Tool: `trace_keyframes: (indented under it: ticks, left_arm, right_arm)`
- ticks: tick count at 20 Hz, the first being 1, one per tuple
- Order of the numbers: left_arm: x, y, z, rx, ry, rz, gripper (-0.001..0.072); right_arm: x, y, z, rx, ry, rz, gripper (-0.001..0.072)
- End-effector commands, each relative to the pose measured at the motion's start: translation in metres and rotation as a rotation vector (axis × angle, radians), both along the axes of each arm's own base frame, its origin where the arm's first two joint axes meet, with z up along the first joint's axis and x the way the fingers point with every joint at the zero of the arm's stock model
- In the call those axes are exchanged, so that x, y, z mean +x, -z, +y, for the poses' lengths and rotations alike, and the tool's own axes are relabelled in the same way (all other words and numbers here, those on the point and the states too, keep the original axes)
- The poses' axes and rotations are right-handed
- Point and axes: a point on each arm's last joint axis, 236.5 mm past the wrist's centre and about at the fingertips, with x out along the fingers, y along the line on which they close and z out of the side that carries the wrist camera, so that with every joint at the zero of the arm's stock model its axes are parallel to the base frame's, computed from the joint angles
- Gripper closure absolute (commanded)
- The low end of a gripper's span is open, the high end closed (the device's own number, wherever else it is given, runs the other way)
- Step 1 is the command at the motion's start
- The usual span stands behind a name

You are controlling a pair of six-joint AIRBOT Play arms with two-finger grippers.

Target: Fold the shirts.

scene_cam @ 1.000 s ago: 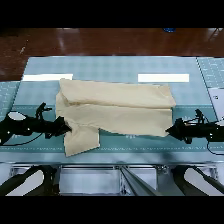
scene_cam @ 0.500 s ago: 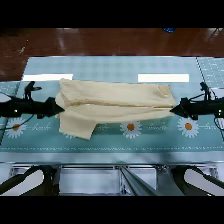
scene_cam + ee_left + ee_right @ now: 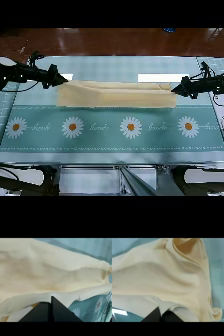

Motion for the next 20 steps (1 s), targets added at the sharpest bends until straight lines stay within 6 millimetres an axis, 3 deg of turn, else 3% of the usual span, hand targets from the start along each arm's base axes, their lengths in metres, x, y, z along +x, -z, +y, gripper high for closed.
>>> trace_keyframes:
  ticks: [1,4,5,6,7,9,11,13,14,16,18,20]
  left_arm:
    - [0.036,0.017,0.000,-0.033,-0.019,0.047,0.0682]
    - [0.039,0.048,-0.005,-0.047,-0.023,0.112,0.0682]
    - [0.037,0.058,-0.009,-0.051,-0.014,0.135,0.0644]
    - [0.035,0.066,-0.013,-0.053,-0.007,0.151,0.0450]
    - [0.032,0.070,-0.017,-0.056,0.002,0.165,0.0200]
    - [0.035,0.065,-0.010,-0.059,0.001,0.157,0.0200]
    - [0.035,0.044,0.015,-0.032,0.014,0.132,0.0201]
    - [0.032,0.019,0.061,0.097,-0.021,0.084,0.0201]
    - [0.029,0.003,0.088,0.188,-0.048,0.048,0.0201]
    - [0.027,-0.036,0.130,0.367,-0.109,-0.055,0.0201]
    - [0.033,-0.086,0.141,0.449,-0.206,-0.225,0.0201]
    - [0.029,-0.125,0.120,0.439,-0.282,-0.382,0.0200]
  right_arm:
    - [0.034,0.008,-0.004,0.050,0.048,-0.022,0.0691]
    - [0.052,0.026,-0.009,0.072,0.095,-0.023,0.0691]
    - [0.059,0.032,-0.012,0.072,0.120,-0.034,0.0648]
    - [0.066,0.037,-0.016,0.073,0.151,-0.043,0.0437]
    - [0.071,0.039,-0.020,0.061,0.169,-0.057,0.0303]
    - [0.075,0.030,-0.030,0.054,0.180,-0.079,0.0303]
    - [0.069,0.006,-0.049,0.058,0.167,-0.095,0.0303]
    - [0.055,-0.013,-0.082,0.011,0.192,-0.110,0.0303]
    - [0.045,-0.017,-0.100,-0.033,0.205,-0.101,0.0303]
    - [0.026,-0.012,-0.116,-0.086,0.202,-0.049,0.0303]
    - [0.015,0.007,-0.110,-0.089,0.196,-0.003,0.0303]
    - [0.010,0.030,-0.100,-0.060,0.223,0.030,0.0303]
